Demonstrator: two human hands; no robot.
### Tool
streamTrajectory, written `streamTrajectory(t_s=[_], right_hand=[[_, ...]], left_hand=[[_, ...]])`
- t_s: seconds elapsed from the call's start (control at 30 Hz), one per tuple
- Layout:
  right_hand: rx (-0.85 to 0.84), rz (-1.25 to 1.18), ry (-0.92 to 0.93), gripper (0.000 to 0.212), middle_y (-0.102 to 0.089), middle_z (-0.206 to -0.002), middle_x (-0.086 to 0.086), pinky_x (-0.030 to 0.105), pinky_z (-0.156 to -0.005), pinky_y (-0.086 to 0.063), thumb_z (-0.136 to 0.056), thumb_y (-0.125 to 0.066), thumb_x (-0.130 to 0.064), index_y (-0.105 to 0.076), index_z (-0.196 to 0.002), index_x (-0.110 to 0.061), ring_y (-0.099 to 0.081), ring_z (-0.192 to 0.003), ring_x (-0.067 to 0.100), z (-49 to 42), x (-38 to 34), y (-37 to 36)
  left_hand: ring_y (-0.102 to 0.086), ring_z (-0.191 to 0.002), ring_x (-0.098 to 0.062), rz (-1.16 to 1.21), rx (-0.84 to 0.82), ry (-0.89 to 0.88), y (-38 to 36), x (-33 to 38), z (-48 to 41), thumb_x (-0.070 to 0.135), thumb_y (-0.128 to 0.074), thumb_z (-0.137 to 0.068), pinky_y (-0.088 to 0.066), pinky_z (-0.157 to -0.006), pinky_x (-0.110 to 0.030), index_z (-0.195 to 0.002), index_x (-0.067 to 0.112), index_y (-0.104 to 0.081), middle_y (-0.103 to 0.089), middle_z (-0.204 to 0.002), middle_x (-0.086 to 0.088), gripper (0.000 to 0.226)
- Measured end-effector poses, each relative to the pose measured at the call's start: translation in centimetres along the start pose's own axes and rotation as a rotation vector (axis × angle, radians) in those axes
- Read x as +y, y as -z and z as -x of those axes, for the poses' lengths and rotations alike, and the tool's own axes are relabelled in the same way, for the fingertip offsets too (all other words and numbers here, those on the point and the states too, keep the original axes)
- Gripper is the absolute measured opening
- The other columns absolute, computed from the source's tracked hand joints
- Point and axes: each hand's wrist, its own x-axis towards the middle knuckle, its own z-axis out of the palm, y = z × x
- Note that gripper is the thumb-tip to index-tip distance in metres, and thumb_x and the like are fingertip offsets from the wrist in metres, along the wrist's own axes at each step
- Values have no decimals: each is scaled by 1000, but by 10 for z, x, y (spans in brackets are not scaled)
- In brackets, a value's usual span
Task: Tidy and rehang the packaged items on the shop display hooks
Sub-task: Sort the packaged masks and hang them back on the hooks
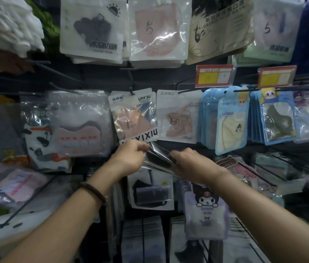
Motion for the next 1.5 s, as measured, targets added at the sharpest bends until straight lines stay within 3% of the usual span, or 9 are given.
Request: streamTrajectory(t_s=[0.23, 0.37, 0.6, 0.8, 0.93, 1.07, 1.2, 1.33, 1.5], right_hand=[[198, 102, -107, 11, -55, -78, 4, 47, -63, -45, -97, -51, -5, -52, -100, -16, -57, -73, 40, 10, 4, 11], [373, 97, -112, 22, -67, -84, 10, 49, -64, -52, -94, -54, 5, -51, -105, -14, -64, -75, 40, 29, -6, 31], [929, -120, 105, 19, -61, -88, -12, 12, -70, -42, -102, -58, 0, -69, -116, -7, -57, -72, 6, 87, -31, 41], [859, -203, 287, 29, -71, -139, -5, 56, -105, -47, -99, -61, -2, -79, -118, -14, -60, -138, 29, 116, -54, 16], [756, -179, 258, 35, -55, -158, 0, 63, -110, -40, -106, -54, -16, -79, -122, -34, -42, -152, 35, 119, -63, 4], [667, -169, 177, 62, -35, -172, 5, 59, -116, -38, -94, -66, 6, -75, -128, -45, -26, -160, 35, 120, -68, -5], [756, -356, 30, 68, -42, -169, 0, 37, -118, -42, -100, -56, 15, -71, -136, -39, -40, -155, 27, 131, -83, -20], [829, -1237, -337, 37, -77, -129, -7, 38, -100, -61, -103, -68, -19, -71, -135, -37, -72, -122, 17, 153, -120, -35], [661, -1251, -398, 63, -65, -143, -28, 40, -114, -53, -88, -74, -31, -60, -149, -38, -60, -137, 1, 160, -149, -47]], left_hand=[[-68, -123, -9, 320, 31, -31, 6, -6, 4, 1, -52, -109, -49, -111, -29, -136, 19, -73, -78, -128, 8, 39], [-78, -105, -21, 552, 118, 19, 10, -10, 12, 14, -54, -112, -55, -67, -16, -130, 18, -72, -80, -120, -2, 26], [-73, -117, -45, 951, -175, 79, 40, -12, 48, 67, -39, -103, -58, -85, -45, -138, 6, -63, -75, -129, -27, 75], [-50, -141, -45, 1228, -629, 32, 53, -38, 80, 81, -36, -100, -42, -113, -58, -156, 5, -53, -47, -159, -34, 96], [-77, -100, -36, 990, -376, 61, 37, -40, 111, 47, -68, -98, -63, -71, -41, -136, 16, -74, -78, -122, -22, 49], [-72, -121, -47, 1021, -207, 33, 8, -51, 135, 18, -75, -93, -56, -101, -58, -137, 18, -72, -75, -133, -22, 44], [-76, -118, -36, 1064, 171, 29, -21, -56, 157, 6, -72, -88, -63, -98, -47, -137, 19, -69, -79, -128, -14, 51], [-74, -122, -37, 1208, 378, 21, -52, -61, 173, 3, -76, -86, -47, -116, -57, -140, 18, -67, -78, -130, -14, 57], [-74, -121, -36, 1215, 339, 152, -83, -68, 193, 12, -72, -84, -47, -116, -62, -125, 34, -78, -80, -125, -12, 47]])
